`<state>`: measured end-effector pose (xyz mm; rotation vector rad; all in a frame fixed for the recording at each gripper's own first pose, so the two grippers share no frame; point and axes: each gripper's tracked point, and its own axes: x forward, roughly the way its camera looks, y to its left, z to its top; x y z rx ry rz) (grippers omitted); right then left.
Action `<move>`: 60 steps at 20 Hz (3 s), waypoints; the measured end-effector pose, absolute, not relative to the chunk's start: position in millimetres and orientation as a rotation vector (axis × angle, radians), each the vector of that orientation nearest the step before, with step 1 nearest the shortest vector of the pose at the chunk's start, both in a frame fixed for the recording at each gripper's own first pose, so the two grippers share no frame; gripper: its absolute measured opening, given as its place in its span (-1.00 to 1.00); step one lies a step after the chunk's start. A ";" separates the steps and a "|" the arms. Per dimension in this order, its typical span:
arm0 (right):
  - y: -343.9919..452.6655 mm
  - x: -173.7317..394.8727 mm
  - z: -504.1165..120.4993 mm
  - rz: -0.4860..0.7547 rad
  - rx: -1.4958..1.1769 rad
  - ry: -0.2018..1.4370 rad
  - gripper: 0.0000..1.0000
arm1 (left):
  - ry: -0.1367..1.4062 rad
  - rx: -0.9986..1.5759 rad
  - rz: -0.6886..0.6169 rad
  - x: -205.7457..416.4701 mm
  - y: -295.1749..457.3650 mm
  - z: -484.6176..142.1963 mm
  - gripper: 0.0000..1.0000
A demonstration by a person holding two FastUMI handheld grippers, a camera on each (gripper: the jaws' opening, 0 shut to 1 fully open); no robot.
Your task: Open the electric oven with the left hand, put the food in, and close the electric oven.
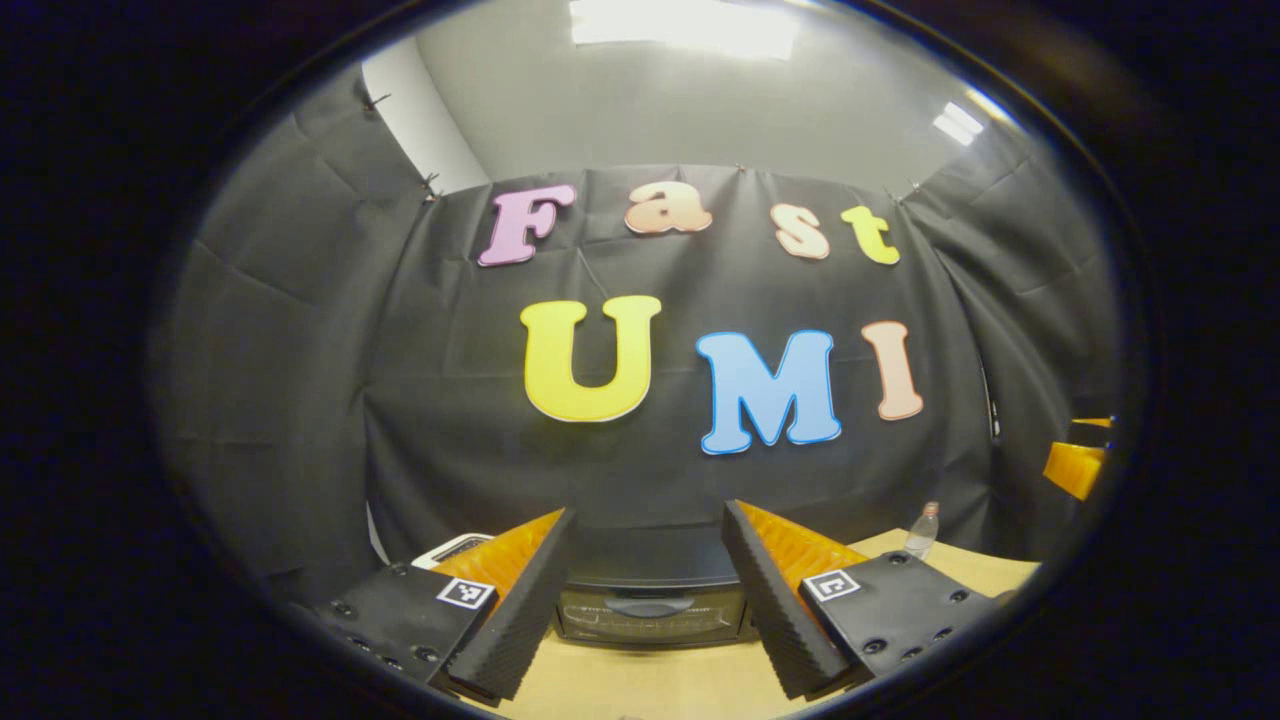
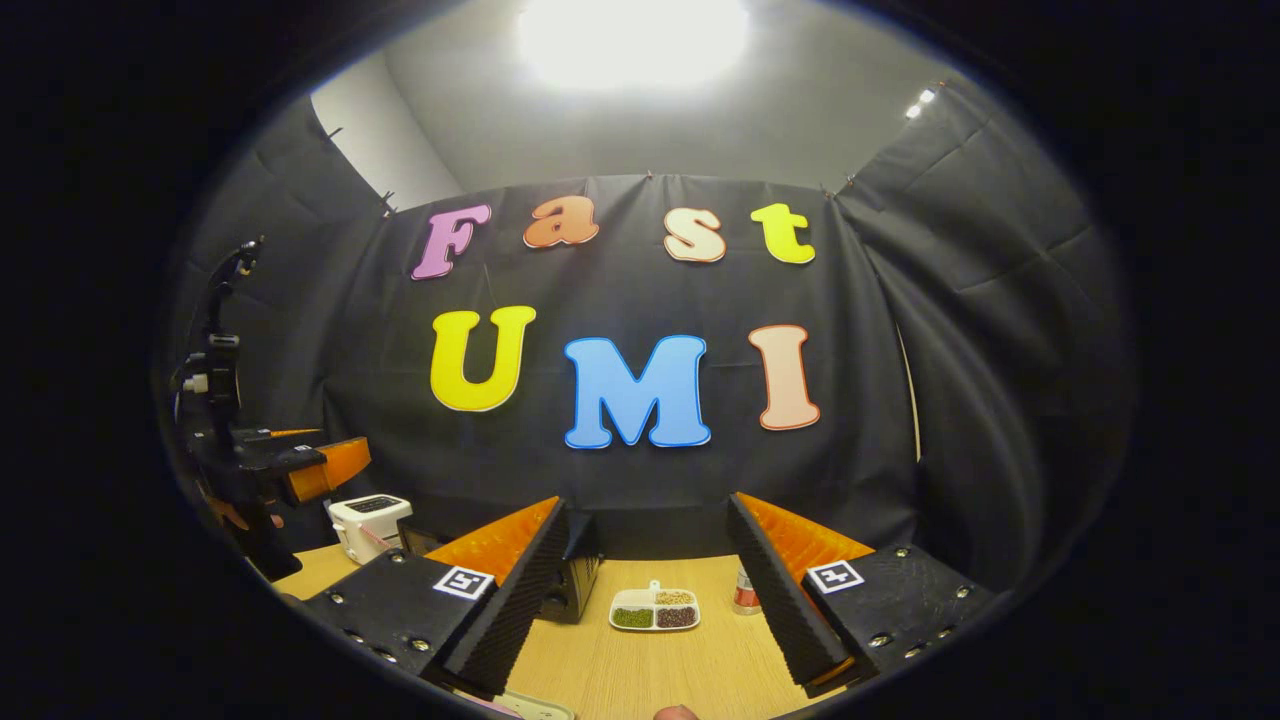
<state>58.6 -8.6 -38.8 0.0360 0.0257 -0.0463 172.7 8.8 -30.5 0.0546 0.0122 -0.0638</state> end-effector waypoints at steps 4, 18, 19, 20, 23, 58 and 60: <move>5.9 75.3 -45.2 -0.087 0.022 0.041 0.96 | 0.051 0.034 -0.111 216.3 16.4 -59.9 1.00; 16.6 85.9 -71.6 -0.248 -0.037 0.114 0.97 | 0.248 0.033 -0.244 309.2 8.9 -203.9 0.86; 15.5 85.0 -72.6 -0.258 -0.044 0.119 0.97 | 0.261 0.025 -0.244 313.4 8.3 -211.7 0.90; 14.7 84.1 -74.0 -0.268 -0.048 0.124 0.96 | 0.274 0.023 -0.244 316.7 8.3 -219.4 0.94; 11.7 80.0 -78.7 -0.296 -0.054 0.142 0.96 | 0.298 0.024 -0.240 330.4 8.3 -237.4 0.94; -14.3 57.3 -68.5 -0.253 -0.081 0.135 0.96 | 0.374 0.109 -0.154 253.6 12.7 -293.7 1.00; -16.7 55.5 -70.4 -0.248 -0.077 0.144 0.96 | 0.388 0.114 -0.149 245.7 13.3 -297.9 1.00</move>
